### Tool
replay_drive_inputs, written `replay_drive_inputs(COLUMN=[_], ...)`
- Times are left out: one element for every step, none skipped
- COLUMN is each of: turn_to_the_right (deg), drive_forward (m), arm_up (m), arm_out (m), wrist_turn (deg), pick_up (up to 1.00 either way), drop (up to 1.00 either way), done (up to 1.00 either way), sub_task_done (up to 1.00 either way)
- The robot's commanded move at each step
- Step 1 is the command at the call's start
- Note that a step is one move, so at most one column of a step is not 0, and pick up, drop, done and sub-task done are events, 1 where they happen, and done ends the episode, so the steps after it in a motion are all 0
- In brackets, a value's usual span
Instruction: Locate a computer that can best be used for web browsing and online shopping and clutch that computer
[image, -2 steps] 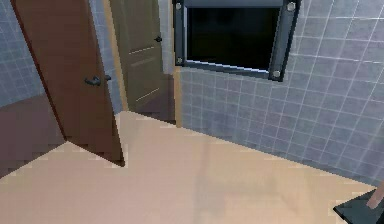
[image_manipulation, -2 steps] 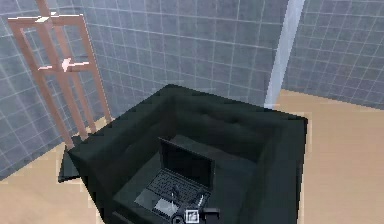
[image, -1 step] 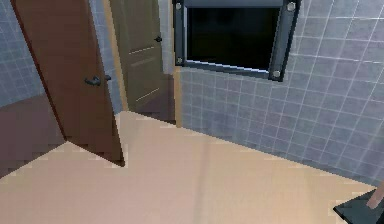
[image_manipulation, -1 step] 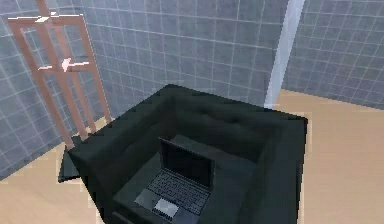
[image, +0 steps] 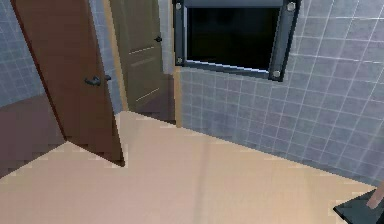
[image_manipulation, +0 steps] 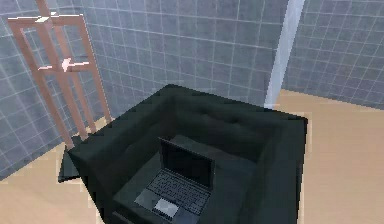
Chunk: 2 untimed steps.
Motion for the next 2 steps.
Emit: replay_drive_inputs(turn_to_the_right=[0.0,0.0], drive_forward=[0.0,0.0], arm_up=[0.1,0.0], arm_out=[0.0,0.0], wrist_turn=[0.0,0.0], pick_up=[0.0,0.0], drop=[0.0,0.0], done=[0.0,1.0], sub_task_done=[0.0,0.0])
